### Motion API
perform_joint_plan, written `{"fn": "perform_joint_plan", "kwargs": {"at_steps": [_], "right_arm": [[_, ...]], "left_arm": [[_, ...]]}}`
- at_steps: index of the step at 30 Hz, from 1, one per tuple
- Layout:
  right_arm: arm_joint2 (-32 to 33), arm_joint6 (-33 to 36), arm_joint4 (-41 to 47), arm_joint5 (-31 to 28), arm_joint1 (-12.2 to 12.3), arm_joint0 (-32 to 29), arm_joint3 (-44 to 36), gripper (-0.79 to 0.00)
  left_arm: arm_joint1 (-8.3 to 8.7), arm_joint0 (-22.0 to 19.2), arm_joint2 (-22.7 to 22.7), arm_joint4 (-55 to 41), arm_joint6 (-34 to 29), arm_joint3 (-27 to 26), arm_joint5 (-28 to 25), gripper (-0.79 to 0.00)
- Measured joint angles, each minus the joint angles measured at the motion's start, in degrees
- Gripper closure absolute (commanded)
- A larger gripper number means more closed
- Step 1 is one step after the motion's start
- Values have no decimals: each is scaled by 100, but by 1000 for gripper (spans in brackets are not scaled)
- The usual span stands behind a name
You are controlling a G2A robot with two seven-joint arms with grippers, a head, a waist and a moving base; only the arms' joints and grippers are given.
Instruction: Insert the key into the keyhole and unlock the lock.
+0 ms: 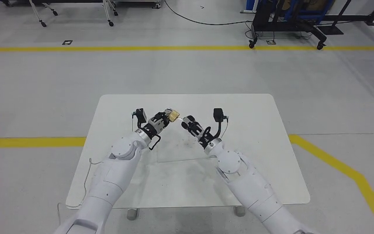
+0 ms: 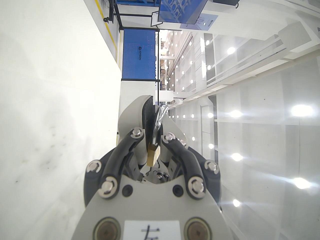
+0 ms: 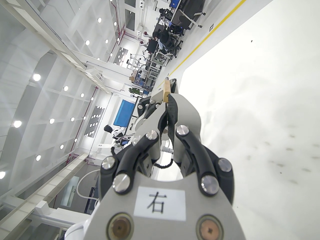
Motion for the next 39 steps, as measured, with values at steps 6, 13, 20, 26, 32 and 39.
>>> {"fn": "perform_joint_plan", "kwargs": {"at_steps": [6, 13, 20, 26, 32, 39], "right_arm": [[1, -23, 16, -54, -32, 23, 49, 0], [22, -40, -35, -67, -56, 10, 13, 0], [69, -142, -62, -123, -71, -85, -70, 0], [-20, -427, 192, -328, -156, -112, 56, 0], [-165, -551, 265, -495, -248, 8, 268, 0], [-150, -607, 226, -561, -291, 65, 338, 0]], "left_arm": [[-9, 24, -12, -1, -14, -30, 24, 0], [-15, 39, -47, 22, 26, -38, 29, 0], [-45, 92, -106, -30, 433, -64, -49, 0], [-95, 283, -126, -33, 982, -255, -551, 0], [-116, 389, -72, 47, 957, -366, -544, 0], [-126, 408, -98, 79, 919, -388, -496, 0]]}}
